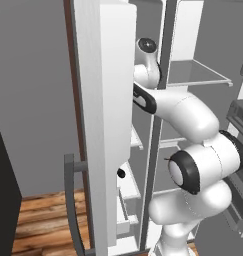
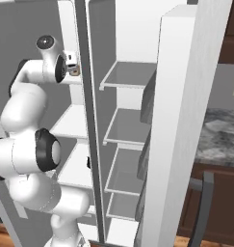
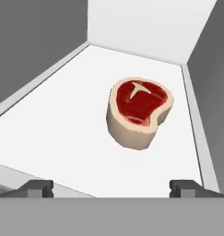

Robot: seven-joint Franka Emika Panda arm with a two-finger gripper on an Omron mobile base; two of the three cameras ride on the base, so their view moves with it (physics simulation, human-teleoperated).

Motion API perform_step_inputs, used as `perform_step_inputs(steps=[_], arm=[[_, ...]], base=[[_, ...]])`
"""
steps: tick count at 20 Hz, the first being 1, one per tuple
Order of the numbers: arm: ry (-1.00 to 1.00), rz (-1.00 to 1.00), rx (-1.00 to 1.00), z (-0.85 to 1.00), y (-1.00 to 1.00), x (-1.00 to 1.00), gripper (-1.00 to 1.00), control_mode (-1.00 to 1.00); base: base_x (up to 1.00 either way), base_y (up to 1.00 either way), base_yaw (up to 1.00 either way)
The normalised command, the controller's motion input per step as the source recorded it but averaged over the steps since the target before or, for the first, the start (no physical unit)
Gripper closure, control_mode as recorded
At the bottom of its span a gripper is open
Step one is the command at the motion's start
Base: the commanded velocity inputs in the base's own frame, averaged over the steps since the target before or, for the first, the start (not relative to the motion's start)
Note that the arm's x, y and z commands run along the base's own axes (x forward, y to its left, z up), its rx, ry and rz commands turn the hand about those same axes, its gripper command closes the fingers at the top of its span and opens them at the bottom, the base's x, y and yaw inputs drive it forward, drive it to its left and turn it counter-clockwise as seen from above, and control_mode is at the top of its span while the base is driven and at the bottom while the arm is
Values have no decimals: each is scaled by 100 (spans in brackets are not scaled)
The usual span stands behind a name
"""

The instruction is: Pick up the frozen steak from the freezer, place it on any shelf in the fridge, and close the fridge and freezer doors when done.

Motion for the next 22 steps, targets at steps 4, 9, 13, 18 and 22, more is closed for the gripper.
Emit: perform_step_inputs(steps=[4,9,13,18,22], arm=[[0,-10,-2,0,-4,39,-100,-100],[8,-2,-1,-6,0,61,-100,-100],[11,0,0,-9,-1,55,-100,-100],[9,0,0,-9,0,42,-100,-100],[7,0,-1,-22,0,22,100,-100]], base=[[0,0,0],[0,0,0],[0,0,0],[0,0,0],[0,0,0]])
